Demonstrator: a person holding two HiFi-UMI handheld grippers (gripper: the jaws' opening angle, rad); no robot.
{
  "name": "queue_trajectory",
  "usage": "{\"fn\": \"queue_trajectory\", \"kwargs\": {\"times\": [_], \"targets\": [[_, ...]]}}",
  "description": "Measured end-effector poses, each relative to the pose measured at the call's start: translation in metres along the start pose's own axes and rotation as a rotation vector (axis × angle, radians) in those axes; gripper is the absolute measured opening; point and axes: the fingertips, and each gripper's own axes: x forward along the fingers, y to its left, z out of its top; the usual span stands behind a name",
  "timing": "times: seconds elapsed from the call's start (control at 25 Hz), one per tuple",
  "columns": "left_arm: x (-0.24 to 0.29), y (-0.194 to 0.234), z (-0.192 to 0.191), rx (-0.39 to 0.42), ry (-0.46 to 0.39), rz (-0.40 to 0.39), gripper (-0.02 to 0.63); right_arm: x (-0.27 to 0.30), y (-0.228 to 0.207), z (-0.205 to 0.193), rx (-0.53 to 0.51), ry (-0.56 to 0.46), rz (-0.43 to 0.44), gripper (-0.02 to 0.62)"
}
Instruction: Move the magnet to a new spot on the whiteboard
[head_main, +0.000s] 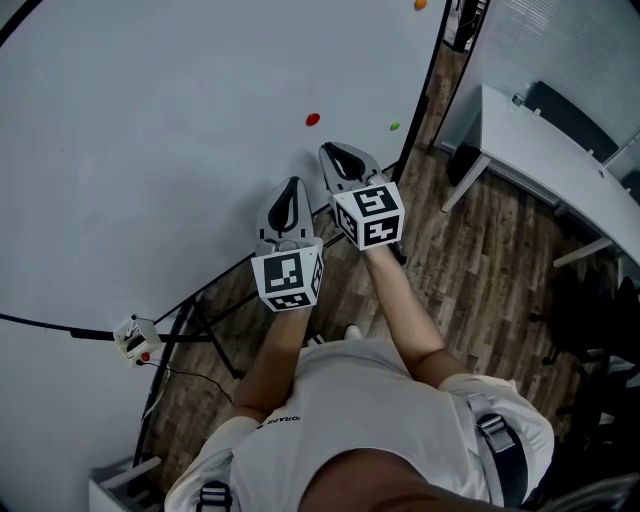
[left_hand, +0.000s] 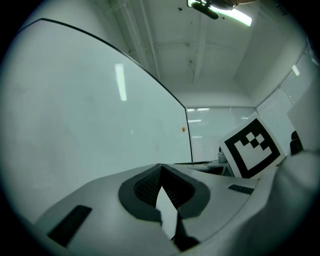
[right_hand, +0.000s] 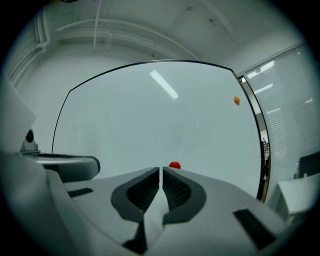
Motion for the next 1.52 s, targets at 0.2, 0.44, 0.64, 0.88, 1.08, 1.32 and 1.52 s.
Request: {"fn": "queue_trajectory", "kwargs": {"times": [0.2, 0.44, 0.64, 0.88, 1.08, 1.32, 1.52], "targets": [[0.005, 0.002, 0.002, 0.004, -0.007, 0.000, 0.003, 0.012, -0.001, -0.001, 0.022, 0.002, 0.023, 0.014], [0.008, 0.007, 0.007, 0.011, -0.013, 0.007, 0.002, 0.024, -0.004, -0.005, 0.033, 0.018, 0.027, 0.014], [0.008, 0.012, 0.007, 0.013, -0.015, 0.011, 0.003, 0.033, -0.010, -0.004, 0.032, 0.021, 0.020, 0.015], [0.008, 0.012, 0.007, 0.009, -0.015, 0.004, 0.003, 0.040, -0.012, -0.007, 0.036, 0.033, 0.018, 0.067], [0.007, 0.013, 0.006, 0.003, -0.018, -0.001, 0.003, 0.047, -0.016, -0.005, 0.038, 0.024, 0.008, 0.080], [0.005, 0.015, 0.008, 0.002, -0.022, 0.004, 0.003, 0.055, -0.018, -0.005, 0.040, 0.028, 0.007, 0.092], [0.005, 0.018, 0.006, -0.002, -0.023, 0.005, 0.003, 0.061, -0.020, -0.006, 0.060, 0.028, 0.005, 0.095]]}}
